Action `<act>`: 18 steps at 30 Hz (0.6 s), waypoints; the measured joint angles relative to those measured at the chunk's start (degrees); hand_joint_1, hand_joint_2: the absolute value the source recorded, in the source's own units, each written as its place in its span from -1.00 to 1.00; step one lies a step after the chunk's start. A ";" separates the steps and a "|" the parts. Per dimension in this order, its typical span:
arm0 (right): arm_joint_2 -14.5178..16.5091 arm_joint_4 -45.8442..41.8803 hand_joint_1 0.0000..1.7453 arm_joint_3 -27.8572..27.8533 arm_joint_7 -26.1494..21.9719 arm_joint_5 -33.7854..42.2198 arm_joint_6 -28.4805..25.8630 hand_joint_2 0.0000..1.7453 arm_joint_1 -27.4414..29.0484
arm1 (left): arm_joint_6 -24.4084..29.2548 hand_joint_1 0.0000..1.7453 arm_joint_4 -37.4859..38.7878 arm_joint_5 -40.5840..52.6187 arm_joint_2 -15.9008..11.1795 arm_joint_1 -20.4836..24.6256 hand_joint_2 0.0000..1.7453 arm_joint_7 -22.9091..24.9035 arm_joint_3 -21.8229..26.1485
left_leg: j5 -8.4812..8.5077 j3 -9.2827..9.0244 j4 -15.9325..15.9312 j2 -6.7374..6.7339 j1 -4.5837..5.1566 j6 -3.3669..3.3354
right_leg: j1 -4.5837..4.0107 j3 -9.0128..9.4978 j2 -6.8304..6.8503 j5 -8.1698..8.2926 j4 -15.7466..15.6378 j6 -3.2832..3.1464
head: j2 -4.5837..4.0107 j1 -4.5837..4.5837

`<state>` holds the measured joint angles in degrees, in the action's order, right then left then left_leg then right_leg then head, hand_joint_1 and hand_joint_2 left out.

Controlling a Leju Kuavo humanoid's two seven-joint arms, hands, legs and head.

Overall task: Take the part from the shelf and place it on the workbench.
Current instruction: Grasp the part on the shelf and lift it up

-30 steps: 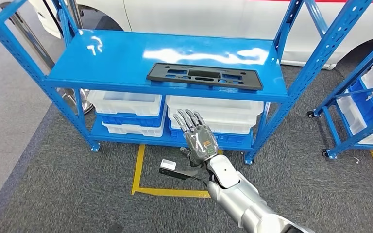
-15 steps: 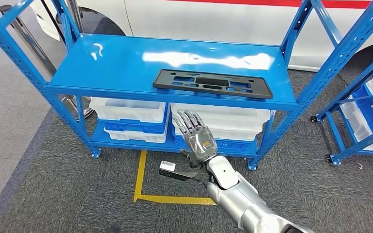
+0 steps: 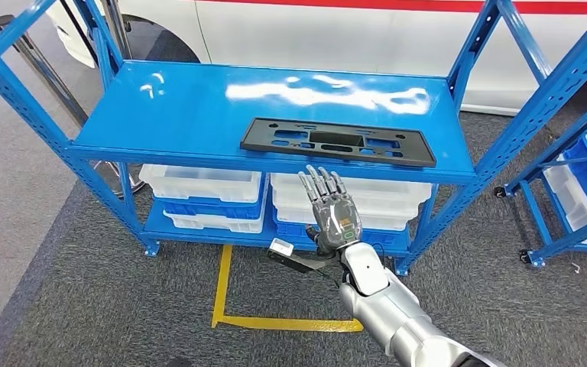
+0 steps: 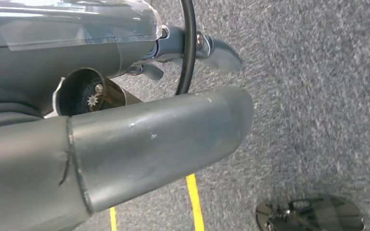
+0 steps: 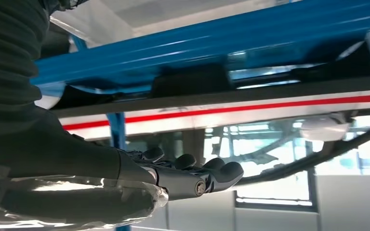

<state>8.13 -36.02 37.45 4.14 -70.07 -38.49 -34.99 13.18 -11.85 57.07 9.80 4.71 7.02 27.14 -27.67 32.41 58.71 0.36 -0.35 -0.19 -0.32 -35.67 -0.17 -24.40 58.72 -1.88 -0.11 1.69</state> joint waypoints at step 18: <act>-0.70 -0.24 -1.00 -4.09 1.35 -1.41 0.20 1.00 1.00 | 0.11 -1.00 0.04 0.09 -0.38 -0.32 -1.00 0.02 0.93 | 2.80 2.00 -0.58 -0.09 -0.63 -1.37 | 0.57 0.81 -0.09 -7.75 7.27 2.51 | 0.00 0.00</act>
<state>7.42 -36.26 33.35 5.49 -71.47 -38.29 -33.99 13.29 -11.80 57.16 9.43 4.39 7.04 28.06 -24.87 34.41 58.12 0.26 -0.97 -1.56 0.25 -34.86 -0.26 -32.15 65.99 0.63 -0.11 1.69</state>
